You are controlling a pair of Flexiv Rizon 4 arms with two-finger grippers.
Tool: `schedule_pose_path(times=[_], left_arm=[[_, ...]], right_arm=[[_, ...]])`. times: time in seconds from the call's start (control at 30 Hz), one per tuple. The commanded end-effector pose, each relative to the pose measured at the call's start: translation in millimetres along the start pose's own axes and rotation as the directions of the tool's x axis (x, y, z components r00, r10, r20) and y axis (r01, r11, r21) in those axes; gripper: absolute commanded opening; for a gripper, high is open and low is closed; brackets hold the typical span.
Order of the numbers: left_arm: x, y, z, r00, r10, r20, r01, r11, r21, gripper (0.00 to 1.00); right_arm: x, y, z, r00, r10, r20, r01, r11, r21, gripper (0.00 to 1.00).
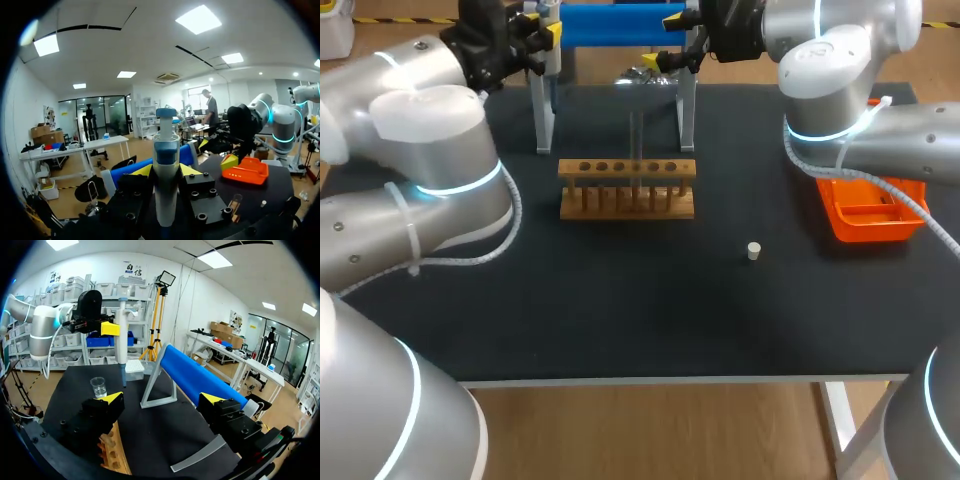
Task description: Invert the test tube, pick up the pipette, mount the tip to pipette, aspirate from beaker and dispense into the tube, eject the tip, return the pipette, and cap with the stopper.
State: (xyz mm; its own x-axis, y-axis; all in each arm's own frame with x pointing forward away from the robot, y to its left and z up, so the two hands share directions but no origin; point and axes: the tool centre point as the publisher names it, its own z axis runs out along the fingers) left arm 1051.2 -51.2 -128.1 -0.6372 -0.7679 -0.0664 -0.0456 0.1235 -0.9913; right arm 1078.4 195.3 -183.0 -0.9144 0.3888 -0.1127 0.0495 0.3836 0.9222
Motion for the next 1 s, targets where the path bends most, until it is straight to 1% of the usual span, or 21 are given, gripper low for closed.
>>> schedule_pose_path(times=[0.03,0.2,0.43,0.7,1.0], left_arm=[[1.3,-1.1,15,0.995,-0.003,0.104,0.004,1.000,-0.011,0.00],[-6.2,1.6,21,0.984,-0.029,0.174,0.036,0.999,-0.038,0.00],[-16.6,4.0,29,0.973,-0.048,0.225,0.061,0.997,-0.054,0.00],[-22.9,5.3,43,0.961,-0.061,0.271,0.086,0.993,-0.081,0.00],[-31.4,8.0,57,0.951,-0.064,0.302,0.097,0.991,-0.096,0.00]], right_arm=[[-1,0,0,1.000,0.001,-0.002,-0.001,1.000,0.003,1.00],[-1,0,0,1.000,0.001,-0.002,-0.001,1.000,0.003,1.00],[-1,0,0,1.000,0.001,-0.002,-0.001,1.000,0.003,1.00],[-1,0,0,1.000,0.001,-0.002,-0.001,1.000,0.003,1.00],[-1,0,0,1.000,0.001,-0.002,-0.001,1.000,0.003,1.00]])
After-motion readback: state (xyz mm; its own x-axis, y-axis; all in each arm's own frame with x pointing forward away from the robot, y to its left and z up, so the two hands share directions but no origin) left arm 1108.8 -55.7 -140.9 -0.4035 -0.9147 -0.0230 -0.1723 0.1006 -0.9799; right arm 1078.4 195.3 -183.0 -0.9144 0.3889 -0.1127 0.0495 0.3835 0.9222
